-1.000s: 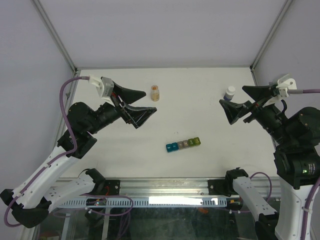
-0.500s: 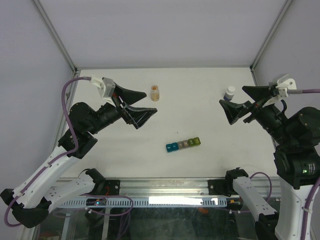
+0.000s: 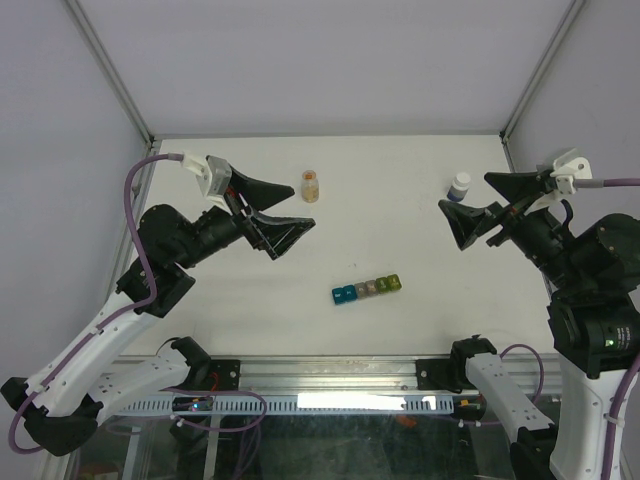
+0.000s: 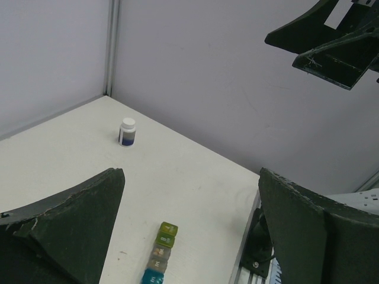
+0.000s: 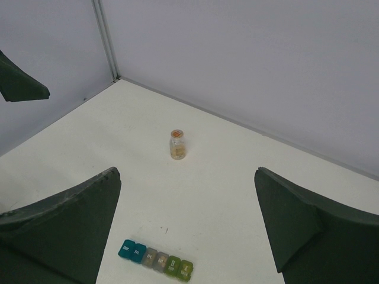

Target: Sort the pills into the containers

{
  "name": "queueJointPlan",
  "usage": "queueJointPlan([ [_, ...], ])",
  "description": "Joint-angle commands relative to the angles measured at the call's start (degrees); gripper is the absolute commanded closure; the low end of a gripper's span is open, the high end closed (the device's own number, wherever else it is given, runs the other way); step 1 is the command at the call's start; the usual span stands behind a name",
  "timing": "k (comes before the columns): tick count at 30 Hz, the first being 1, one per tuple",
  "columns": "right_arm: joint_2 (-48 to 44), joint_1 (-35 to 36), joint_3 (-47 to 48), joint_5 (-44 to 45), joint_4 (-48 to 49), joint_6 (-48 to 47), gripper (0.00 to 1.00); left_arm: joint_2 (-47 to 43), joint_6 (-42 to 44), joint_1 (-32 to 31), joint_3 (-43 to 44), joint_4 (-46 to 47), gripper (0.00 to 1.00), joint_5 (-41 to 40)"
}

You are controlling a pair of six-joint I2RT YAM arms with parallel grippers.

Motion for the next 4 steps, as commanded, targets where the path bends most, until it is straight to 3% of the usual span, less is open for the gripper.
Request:
queueJointPlan([
  [1,-0.6,-0.2,0.4,0.2,0.9,-0.6,0.01,-0.2,0.0,0.0,-0.1,1.0,0.01,1.0],
  [4,-0.7,-0.2,-0.3,0.1,1.3,-0.7,0.01,-0.2,0.0,0.0,-0.2,1.0,0.01,1.1],
])
